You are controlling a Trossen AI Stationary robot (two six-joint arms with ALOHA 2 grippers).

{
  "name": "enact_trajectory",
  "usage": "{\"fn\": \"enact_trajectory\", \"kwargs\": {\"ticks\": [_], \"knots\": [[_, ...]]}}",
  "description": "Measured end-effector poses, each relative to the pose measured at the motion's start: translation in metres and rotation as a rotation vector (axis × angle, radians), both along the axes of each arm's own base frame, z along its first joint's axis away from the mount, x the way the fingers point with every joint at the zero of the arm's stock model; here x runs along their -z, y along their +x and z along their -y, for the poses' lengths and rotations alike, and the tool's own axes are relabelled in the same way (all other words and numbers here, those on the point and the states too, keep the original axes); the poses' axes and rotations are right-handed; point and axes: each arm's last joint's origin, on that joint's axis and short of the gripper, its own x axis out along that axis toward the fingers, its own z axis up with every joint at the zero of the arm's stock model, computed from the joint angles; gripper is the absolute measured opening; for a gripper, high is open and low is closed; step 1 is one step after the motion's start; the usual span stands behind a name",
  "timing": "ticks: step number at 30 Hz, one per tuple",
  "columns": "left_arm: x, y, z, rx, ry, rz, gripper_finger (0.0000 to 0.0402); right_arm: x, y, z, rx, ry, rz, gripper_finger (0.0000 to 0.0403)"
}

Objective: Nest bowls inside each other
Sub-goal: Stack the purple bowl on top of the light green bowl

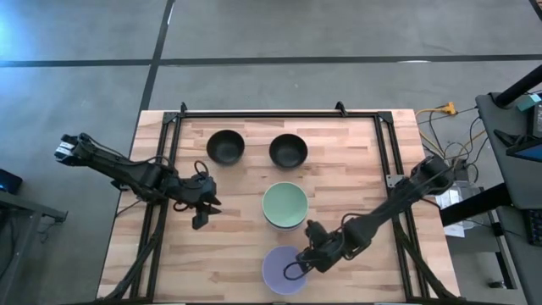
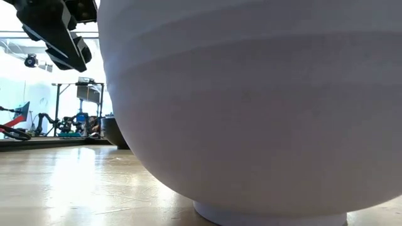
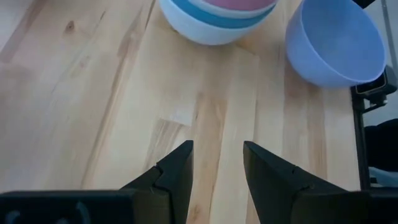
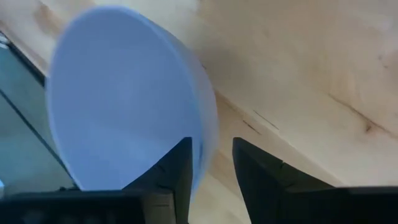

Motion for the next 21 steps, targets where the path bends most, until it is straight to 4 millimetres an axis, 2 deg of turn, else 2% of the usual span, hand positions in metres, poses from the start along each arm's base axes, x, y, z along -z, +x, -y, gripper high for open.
{"fn": "enact_trajectory", "kwargs": {"ticks": [5,9,11,17,21], "knots": [[0.001,0.0,0.001,0.012,-0.01,-0.01,0.0125,0.008,0.003,0.002,-0.04,0.006,-0.036,0.0081],[0.001,0.0,0.001,0.014,-0.013,-0.008,0.0125,0.003,0.005,0.006,-0.076,-0.015,-0.016,0.0023],[0.0,0.0,0.001,0.016,-0.013,-0.004,0.0125,-0.001,0.005,0.009,-0.087,-0.014,-0.002,0.0015],[0.0,0.001,0.001,0.02,-0.011,0.003,0.0125,-0.024,0.002,0.021,-0.13,0.009,0.031,0.0011],[0.0,0.002,0.001,0.026,-0.004,0.004,0.0125,-0.055,-0.005,0.036,-0.141,0.002,0.073,0.001]]}}
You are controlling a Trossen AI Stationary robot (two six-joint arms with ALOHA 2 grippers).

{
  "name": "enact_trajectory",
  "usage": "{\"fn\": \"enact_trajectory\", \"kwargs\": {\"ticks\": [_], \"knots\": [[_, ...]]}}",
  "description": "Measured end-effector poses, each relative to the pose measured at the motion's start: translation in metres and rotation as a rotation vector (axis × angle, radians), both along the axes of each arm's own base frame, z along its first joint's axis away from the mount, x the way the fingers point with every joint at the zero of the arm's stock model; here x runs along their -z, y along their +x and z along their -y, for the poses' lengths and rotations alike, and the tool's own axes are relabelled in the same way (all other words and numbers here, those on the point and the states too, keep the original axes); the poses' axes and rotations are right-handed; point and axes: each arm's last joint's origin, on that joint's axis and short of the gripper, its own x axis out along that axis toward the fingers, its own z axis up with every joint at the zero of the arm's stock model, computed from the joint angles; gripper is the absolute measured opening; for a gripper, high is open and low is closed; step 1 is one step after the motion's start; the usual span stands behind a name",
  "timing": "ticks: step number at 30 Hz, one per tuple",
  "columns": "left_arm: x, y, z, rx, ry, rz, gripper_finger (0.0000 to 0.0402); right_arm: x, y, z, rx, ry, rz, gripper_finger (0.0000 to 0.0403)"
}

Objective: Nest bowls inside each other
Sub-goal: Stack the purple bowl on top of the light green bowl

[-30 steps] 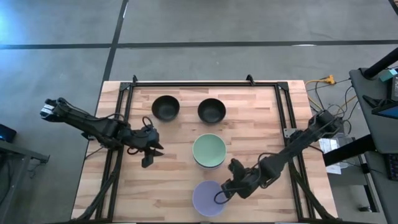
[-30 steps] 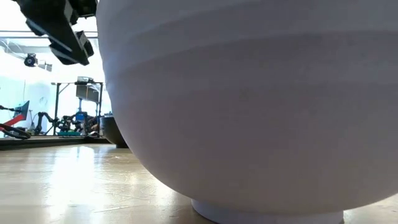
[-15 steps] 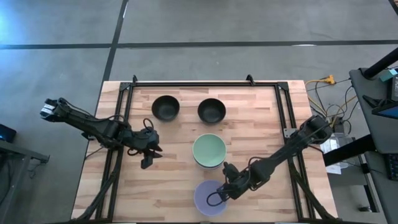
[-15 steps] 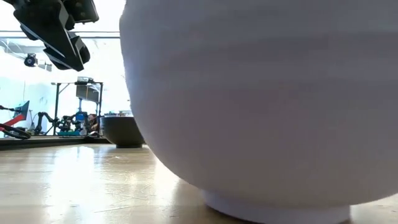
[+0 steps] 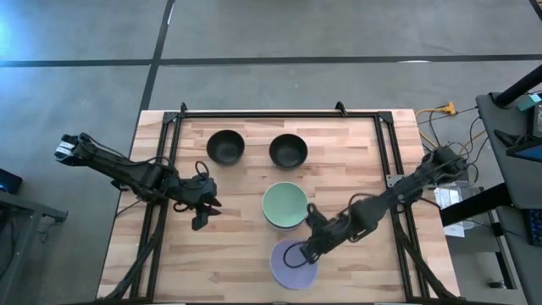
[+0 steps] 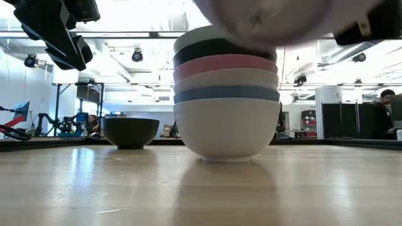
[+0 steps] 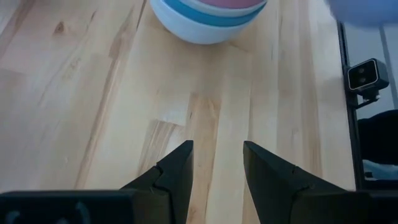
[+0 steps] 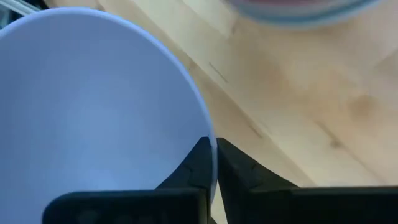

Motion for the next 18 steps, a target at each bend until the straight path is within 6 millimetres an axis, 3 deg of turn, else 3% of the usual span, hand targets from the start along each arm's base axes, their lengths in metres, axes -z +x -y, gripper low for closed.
{"fn": "enact_trajectory", "kwargs": {"ticks": [10,18], "knots": [[0.002,0.003,0.0,0.001,0.024,0.001,0.0125,-0.094,-0.014,0.068,0.023,-0.154,0.197,0.0011],[-0.004,0.01,0.002,-0.033,0.011,0.097,0.0125,-0.12,0.006,0.135,0.06,-0.307,0.259,0.0012]]}}
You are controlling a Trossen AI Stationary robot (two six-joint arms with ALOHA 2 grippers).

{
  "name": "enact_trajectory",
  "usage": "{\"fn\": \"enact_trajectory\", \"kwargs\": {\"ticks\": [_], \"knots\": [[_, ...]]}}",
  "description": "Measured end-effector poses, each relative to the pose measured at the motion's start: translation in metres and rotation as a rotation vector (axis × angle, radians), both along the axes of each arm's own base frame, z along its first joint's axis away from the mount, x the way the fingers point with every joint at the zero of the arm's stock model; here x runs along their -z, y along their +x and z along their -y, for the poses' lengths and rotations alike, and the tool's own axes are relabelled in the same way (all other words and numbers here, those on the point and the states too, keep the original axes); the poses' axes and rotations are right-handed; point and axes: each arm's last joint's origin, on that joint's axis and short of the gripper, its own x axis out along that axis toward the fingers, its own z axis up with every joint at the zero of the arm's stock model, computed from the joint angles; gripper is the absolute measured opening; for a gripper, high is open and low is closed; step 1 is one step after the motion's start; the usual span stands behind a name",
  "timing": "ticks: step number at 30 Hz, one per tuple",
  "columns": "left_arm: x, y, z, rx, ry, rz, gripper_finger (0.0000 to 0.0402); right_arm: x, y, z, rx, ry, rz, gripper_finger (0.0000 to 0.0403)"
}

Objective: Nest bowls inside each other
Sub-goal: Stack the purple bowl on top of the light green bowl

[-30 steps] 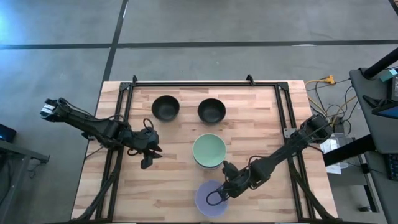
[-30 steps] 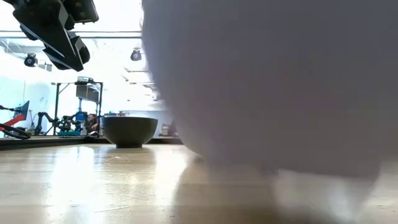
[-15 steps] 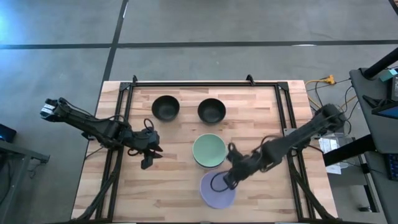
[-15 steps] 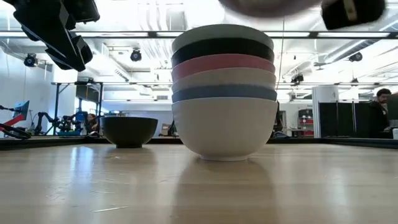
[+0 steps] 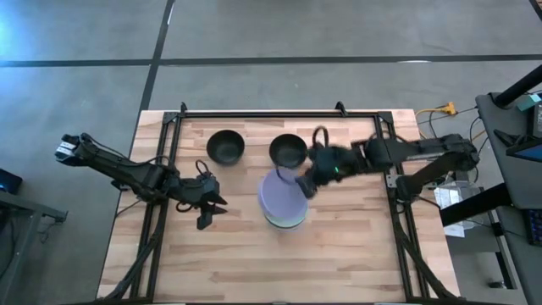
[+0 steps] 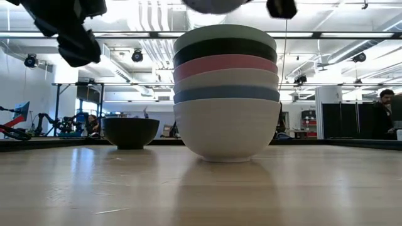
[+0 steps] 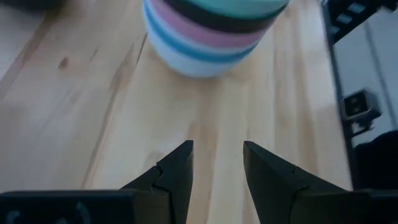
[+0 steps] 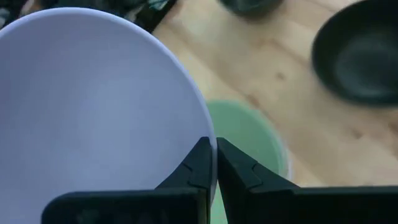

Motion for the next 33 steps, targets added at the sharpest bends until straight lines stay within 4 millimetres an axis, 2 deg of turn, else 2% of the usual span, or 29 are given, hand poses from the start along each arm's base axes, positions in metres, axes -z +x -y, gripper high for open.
{"fn": "enact_trajectory", "kwargs": {"ticks": [4,7,12,23,33], "knots": [[-0.004,0.005,0.001,0.0,-0.018,0.053,0.0125,0.003,0.009,0.024,0.04,-0.003,-0.042,0.0012],[-0.004,0.006,0.002,0.0,-0.022,0.065,0.0125,0.014,0.014,0.031,0.056,-0.003,-0.138,0.0012],[-0.004,0.006,0.002,-0.002,-0.023,0.064,0.0125,0.03,0.017,0.029,0.039,-0.008,-0.272,0.0012],[0.003,0.009,0.002,-0.015,-0.002,0.039,0.0125,0.044,0.026,0.027,-0.034,0.042,-0.335,0.0013],[0.008,0.02,0.006,-0.02,-0.004,0.054,0.0125,0.058,0.034,0.024,-0.05,0.039,-0.392,0.0013]]}}
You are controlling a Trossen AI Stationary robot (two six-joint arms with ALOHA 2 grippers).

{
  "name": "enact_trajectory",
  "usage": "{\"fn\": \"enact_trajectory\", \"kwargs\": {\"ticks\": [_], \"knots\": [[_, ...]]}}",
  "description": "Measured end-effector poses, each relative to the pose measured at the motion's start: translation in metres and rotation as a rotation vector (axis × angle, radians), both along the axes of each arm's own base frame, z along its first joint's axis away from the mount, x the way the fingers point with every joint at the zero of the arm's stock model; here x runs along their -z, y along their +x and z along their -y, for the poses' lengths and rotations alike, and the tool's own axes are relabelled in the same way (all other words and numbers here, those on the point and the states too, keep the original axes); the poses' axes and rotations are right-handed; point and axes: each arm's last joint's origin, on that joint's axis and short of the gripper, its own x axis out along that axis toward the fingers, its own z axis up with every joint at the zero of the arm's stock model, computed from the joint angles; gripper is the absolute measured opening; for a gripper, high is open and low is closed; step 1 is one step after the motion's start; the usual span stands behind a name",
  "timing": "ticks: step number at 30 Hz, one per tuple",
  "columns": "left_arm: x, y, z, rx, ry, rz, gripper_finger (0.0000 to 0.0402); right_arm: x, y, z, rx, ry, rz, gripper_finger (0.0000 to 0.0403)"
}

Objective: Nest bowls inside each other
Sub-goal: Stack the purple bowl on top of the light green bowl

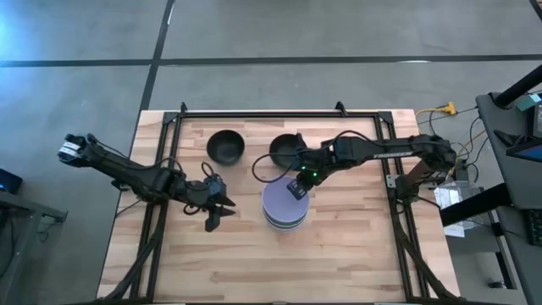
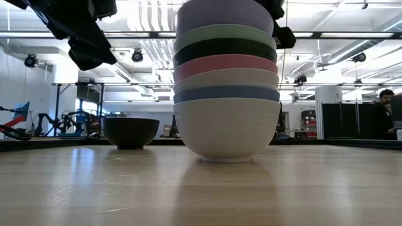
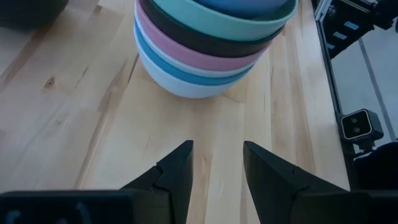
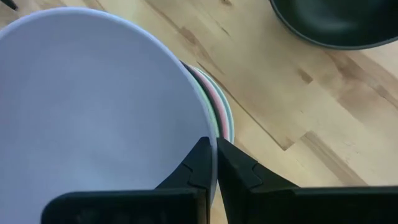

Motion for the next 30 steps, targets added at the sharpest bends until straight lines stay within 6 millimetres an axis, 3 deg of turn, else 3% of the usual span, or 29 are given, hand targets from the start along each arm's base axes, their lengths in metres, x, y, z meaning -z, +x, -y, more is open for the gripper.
{"fn": "enact_trajectory", "kwargs": {"ticks": [30], "knots": [[0.0012,0.0059,0.002,0.002,-0.006,0.023,0.0125,0.0024,-0.0024,-0.0074,-0.046,-0.011,-0.034,0.0012]]}}
